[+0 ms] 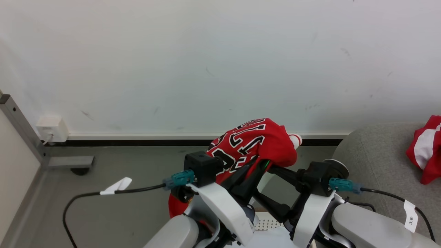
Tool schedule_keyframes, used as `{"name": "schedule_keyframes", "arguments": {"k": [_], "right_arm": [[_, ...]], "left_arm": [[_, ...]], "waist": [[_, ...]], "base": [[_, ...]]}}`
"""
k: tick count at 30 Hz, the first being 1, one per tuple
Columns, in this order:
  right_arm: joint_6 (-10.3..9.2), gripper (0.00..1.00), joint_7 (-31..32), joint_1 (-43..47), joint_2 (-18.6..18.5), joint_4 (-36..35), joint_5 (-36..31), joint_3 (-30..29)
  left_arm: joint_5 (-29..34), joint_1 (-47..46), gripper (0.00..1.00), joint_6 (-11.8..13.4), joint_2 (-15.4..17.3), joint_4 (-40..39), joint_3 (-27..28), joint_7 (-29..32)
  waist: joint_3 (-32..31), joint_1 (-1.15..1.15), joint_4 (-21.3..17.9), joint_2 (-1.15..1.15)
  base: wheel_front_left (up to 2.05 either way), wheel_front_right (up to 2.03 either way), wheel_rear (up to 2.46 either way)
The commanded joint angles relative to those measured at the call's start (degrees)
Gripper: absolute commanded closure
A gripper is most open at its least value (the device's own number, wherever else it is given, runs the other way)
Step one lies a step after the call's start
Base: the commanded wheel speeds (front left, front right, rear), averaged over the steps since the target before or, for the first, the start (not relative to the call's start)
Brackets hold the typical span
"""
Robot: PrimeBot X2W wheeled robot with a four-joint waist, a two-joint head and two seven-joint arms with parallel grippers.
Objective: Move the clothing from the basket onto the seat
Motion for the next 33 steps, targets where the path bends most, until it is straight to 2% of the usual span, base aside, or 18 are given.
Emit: {"name": "schedule_keyframes", "arguments": {"k": [1, 5, 6, 7, 10, 11, 20, 33], "right_arm": [[-0.13, 0.0, -0.9, -1.3, 0.3, 0.3, 0.8, -0.1], [-0.13, 0.0, -1.6, -1.6, 0.4, 1.1, 2.1, -0.1], [-0.13, 0.12, -1.8, -1.9, 0.4, 1.4, 2.3, -0.1], [-0.13, 0.38, -1.8, -2.5, 0.6, 1.3, 2.8, -0.2], [-0.13, 0.78, -1.8, -2.7, 0.9, 0.6, 3.3, -2.3], [-0.13, 1.0, -1.9, -2.4, 1.0, 0.4, 3.2, -2.9], [-0.13, 1.0, -1.9, -0.5, 0.7, -0.8, 2.0, -5.1], [-0.13, 1.0, -1.8, 3.0, -0.9, -3.0, 0.9, -9.3]], "left_arm": [[-0.9, -0.4, 1.0, 0.1, -0.1, 0.2, 0.0, -0.5], [-0.9, -0.4, 1.0, 0.2, 0.1, 0.5, -0.1, -0.5], [-0.9, -0.3, 1.0, 0.2, 0.1, 0.5, -0.1, -0.5], [-0.9, -0.3, 1.0, 0.3, 0.2, 0.5, -0.1, -0.5], [-0.9, -0.4, 1.0, 0.4, 0.4, 0.5, -0.2, -0.5], [-0.9, -0.3, 1.0, 0.4, 0.4, 0.6, -0.2, -0.5], [-1.0, -0.5, 1.0, 0.9, 0.8, 1.2, 0.2, -1.1], [0.3, -1.4, 1.0, 3.0, 2.5, 3.1, 2.5, -3.5]], "waist": [[0.1, 0.0, -0.1, 0.0], [0.2, 0.0, -0.3, 0.0], [0.2, 0.0, -0.4, 0.0], [0.3, 0.0, -0.5, 0.0], [0.5, 0.0, -0.6, 0.0], [0.6, 0.0, -0.7, 0.0], [1.0, 0.0, -0.8, 0.0], [1.6, 0.0, -1.6, 0.0]], "base": [[0.0, 0.0, 0.0], [0.0, 0.0, 0.0], [0.0, 0.0, 0.0], [0.0, 0.0, 0.0], [0.0, 0.0, 0.0], [0.0, 0.0, 0.0], [0.0, 0.0, 0.0], [0.0, 0.0, 0.0]]}}
